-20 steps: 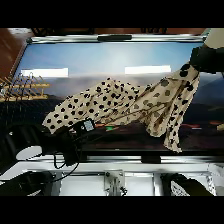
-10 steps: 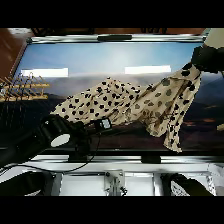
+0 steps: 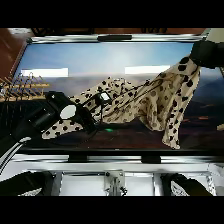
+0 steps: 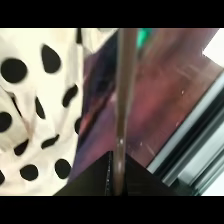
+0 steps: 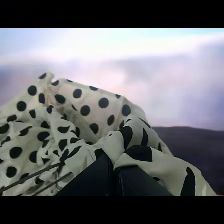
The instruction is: Fold the shirts.
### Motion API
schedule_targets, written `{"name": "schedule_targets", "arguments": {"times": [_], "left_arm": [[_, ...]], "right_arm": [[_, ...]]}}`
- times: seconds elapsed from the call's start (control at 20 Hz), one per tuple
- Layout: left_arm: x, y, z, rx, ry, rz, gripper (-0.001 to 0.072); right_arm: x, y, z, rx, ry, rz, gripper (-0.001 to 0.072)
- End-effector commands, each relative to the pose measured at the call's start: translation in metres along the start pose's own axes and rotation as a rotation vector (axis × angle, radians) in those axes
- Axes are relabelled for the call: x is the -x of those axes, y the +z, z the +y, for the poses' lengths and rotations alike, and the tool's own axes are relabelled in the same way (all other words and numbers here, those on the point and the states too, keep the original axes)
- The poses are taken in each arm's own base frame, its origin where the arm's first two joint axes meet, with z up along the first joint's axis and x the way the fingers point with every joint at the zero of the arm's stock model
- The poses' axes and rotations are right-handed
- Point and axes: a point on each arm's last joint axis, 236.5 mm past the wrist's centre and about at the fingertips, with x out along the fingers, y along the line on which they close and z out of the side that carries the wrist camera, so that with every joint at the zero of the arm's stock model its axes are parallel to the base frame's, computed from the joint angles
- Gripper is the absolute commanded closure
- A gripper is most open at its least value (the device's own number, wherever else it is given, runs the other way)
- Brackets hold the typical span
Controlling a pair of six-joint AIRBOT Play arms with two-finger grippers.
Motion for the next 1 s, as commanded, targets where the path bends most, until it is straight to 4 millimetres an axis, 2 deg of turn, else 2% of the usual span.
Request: {"name": "schedule_targets", "arguments": {"times": [0.0,0.15,0.3,0.4,0.45,0.55,0.6,0.65,0.75,0.85,0.95], "left_arm": [[0.006,0.02,-0.006,-0.038,-0.031,-0.035,0.0665],[0.02,0.014,-0.015,-0.101,-0.05,0.004,0.0665],[0.034,0.014,-0.015,-0.107,-0.048,-0.002,0.0665],[0.033,0.014,-0.017,-0.108,-0.053,0.001,0.0665],[0.03,0.015,-0.024,-0.101,-0.084,0.001,0.0665],[0.02,0.031,-0.051,-0.077,-0.198,-0.039,0.0665],[0.015,0.045,-0.055,-0.037,-0.219,-0.083,0.0665],[0.009,0.06,-0.054,0.022,-0.223,-0.126,0.0665],[0.001,0.074,-0.045,0.095,-0.212,-0.169,0.0665],[0.0,0.079,-0.032,0.157,-0.202,-0.192,0.0665],[0.002,0.084,-0.033,0.179,-0.243,-0.216,0.0665]], "right_arm": [[0.016,0.024,0.018,0.01,0.068,-0.119,0.0655],[0.034,0.035,0.016,0.049,0.048,-0.189,0.0655],[0.044,0.036,0.011,0.061,0.02,-0.209,0.0655],[0.046,0.036,0.019,0.054,0.052,-0.211,0.0655],[0.047,0.036,0.025,0.048,0.08,-0.212,0.0655],[0.05,0.034,0.044,0.03,0.162,-0.206,0.0655],[0.053,0.032,0.058,0.017,0.221,-0.203,0.0655],[0.06,0.032,0.072,0.004,0.285,-0.205,0.0655],[0.074,0.029,0.082,-0.015,0.326,-0.212,0.0655],[0.08,0.012,0.08,-0.044,0.313,-0.152,0.0655],[0.081,-0.017,0.088,-0.053,0.343,-0.023,0.0655]]}}
